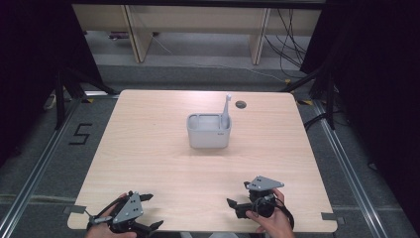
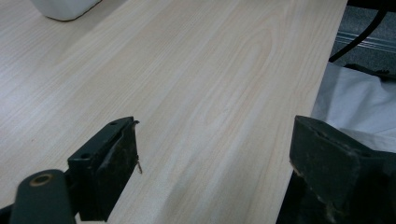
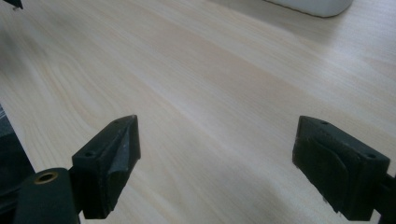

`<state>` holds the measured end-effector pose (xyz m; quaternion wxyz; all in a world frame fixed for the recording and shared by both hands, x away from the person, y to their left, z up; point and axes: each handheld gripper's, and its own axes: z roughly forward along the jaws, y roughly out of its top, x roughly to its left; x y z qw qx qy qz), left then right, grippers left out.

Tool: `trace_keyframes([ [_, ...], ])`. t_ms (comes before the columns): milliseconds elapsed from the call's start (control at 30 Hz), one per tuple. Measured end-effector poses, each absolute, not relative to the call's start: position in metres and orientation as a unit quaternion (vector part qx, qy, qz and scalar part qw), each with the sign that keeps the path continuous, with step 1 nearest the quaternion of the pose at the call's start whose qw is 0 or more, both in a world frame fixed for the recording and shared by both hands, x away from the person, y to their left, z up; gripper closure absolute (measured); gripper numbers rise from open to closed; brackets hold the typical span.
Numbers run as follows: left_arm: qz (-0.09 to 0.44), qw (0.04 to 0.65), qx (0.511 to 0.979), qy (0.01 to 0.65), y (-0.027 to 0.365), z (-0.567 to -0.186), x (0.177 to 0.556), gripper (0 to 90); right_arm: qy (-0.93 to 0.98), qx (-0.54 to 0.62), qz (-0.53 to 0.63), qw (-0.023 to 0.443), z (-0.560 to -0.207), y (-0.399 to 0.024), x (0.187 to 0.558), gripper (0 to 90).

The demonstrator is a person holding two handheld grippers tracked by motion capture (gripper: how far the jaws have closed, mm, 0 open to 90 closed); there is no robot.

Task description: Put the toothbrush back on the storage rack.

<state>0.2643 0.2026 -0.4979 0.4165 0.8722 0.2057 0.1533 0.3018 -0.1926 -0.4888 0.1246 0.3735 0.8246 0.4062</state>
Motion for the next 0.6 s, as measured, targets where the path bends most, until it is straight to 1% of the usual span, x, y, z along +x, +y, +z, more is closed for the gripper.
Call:
trace_keyframes([
  [133, 0.149, 0.417, 0.873, 0.206, 0.2027, -0.4979, 0.2642, 14.7, 0.831, 0.363, 0.407, 0.106, -0.4900, -0.1933, 0.2998, 15.8],
  [200, 0.149, 0.416, 0.873, 0.206, 0.2027, -0.4979, 0.2642, 14.7, 0.829, 0.370, 0.401, 0.121, -0.4895, -0.1945, 0.2972, 15.8],
  [233, 0.150, 0.416, 0.873, 0.205, 0.2027, -0.4979, 0.2642, 14.7, 0.826, 0.381, 0.401, 0.111, -0.4897, -0.1937, 0.2951, 15.8],
  [333, 0.150, 0.416, 0.873, 0.205, 0.2028, -0.4978, 0.2642, 14.7, 0.833, 0.364, 0.403, 0.105, -0.4914, -0.1958, 0.2961, 15.7],
  [433, 0.150, 0.416, 0.873, 0.206, 0.2027, -0.4979, 0.2642, 14.7, 0.831, 0.370, 0.399, 0.114, -0.4918, -0.1978, 0.2943, 15.8],
  [600, 0.150, 0.416, 0.873, 0.206, 0.2027, -0.4979, 0.2642, 14.7, 0.834, 0.370, 0.396, 0.109, -0.4926, -0.2006, 0.2927, 15.8],
])
